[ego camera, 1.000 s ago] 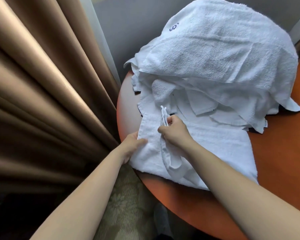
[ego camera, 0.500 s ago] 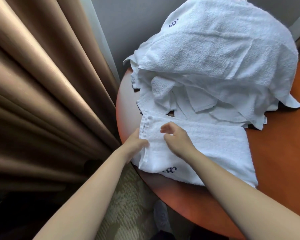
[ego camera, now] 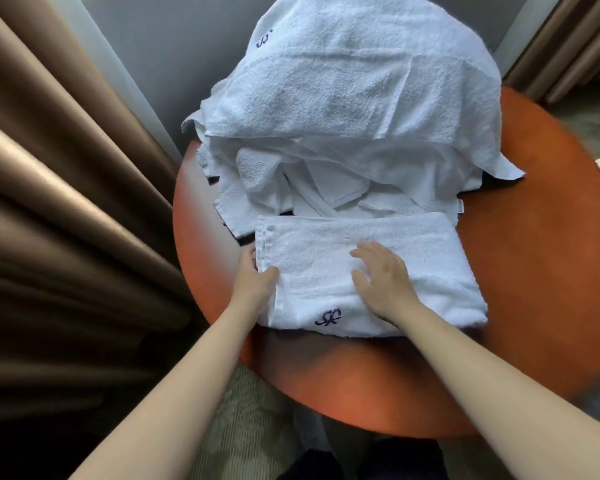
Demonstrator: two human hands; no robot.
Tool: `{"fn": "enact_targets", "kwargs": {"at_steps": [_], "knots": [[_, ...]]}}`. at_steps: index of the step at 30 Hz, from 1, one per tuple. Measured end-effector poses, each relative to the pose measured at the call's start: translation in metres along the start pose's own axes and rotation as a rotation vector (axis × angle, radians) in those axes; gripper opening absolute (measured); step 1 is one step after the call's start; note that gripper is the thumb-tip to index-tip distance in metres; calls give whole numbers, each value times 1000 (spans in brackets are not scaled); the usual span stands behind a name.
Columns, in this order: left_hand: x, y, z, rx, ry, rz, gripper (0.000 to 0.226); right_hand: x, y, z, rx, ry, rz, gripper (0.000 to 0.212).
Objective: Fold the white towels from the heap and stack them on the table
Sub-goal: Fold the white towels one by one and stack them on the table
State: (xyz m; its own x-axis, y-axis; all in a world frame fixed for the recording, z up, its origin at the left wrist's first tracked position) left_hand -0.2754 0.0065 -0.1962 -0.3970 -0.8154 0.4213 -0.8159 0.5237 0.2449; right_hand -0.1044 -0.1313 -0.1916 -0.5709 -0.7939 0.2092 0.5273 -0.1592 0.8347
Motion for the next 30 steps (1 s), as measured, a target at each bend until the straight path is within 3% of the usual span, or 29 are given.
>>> {"fn": "enact_targets", "kwargs": {"at_steps": [3,7,10,13,17,20,23,26,30], "knots": [[15,12,-1,-198,-164,-173,38,15,17,-26,-38,-64,-193,44],[40,13,9,-344,-319,-247,20,36,23,-56,61,-124,-143,50],[54,8,15,-397,-303,-275,40,46,28,-74,87,-145,-141,37],[69,8,15,-400,-324,-356,68,53,38,-90,37,-182,-190,41],[90,5,27,-390,-430,-278,58,73,43,-115,-63,-186,-178,54],[101,3,42,-386,-404,-230,63,91,43,-124,-195,-104,-117,69],[100,2,54,-523,-434,-229,51,101,39,-129,-154,-124,-78,81],[98,6,47,-487,-466,-275,17,99,44,-135,-238,-255,-196,66],[95,14,34,-225,-348,-281,26,97,53,-144,-407,-395,-304,17]]}}
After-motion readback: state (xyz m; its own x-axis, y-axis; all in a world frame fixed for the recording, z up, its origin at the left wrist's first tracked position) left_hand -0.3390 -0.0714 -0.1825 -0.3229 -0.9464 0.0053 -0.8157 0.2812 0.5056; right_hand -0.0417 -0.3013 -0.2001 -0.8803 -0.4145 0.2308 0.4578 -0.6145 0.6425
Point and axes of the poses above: each hand's wrist, its own x-axis away from the middle knuckle, its own y-axis out of the back of the hand, z = x × y, the point moved 4 cm from there along -x, towards the middle knuckle, and after that the axes turned 4 degrees about -y, right-handed, at the moved point
